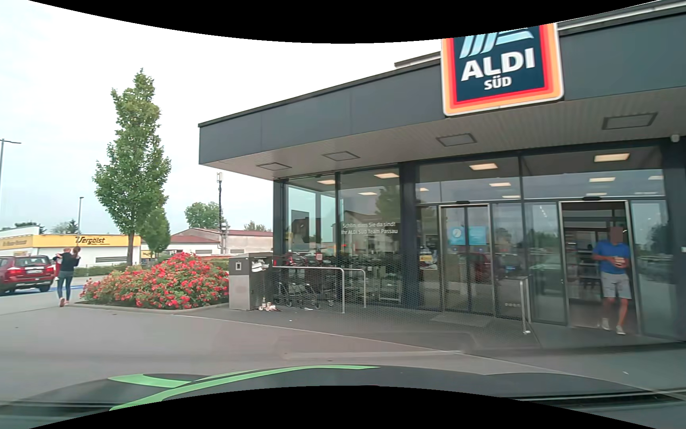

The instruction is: Follow the waypoints while adhering to traffic rules and regulations

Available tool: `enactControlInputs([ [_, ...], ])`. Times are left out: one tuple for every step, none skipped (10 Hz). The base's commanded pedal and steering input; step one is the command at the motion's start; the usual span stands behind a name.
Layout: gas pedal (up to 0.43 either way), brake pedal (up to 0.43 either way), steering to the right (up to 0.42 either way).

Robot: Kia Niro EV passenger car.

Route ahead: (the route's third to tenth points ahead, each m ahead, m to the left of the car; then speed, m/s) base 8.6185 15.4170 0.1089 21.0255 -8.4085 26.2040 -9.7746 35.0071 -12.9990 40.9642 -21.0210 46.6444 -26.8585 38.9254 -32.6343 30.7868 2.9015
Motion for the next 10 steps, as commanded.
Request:
enactControlInputs([
  [0.087, 0.000, -0.641],
  [0.087, 0.000, -0.647],
  [0.087, 0.000, -0.648],
  [0.087, 0.000, -0.647],
  [0.087, 0.000, -0.644],
  [0.087, 0.000, -0.640],
  [0.087, 0.000, -0.631],
  [0.079, 0.000, -0.623],
  [0.079, 0.000, -0.614],
  [0.067, 0.000, -0.604],
])
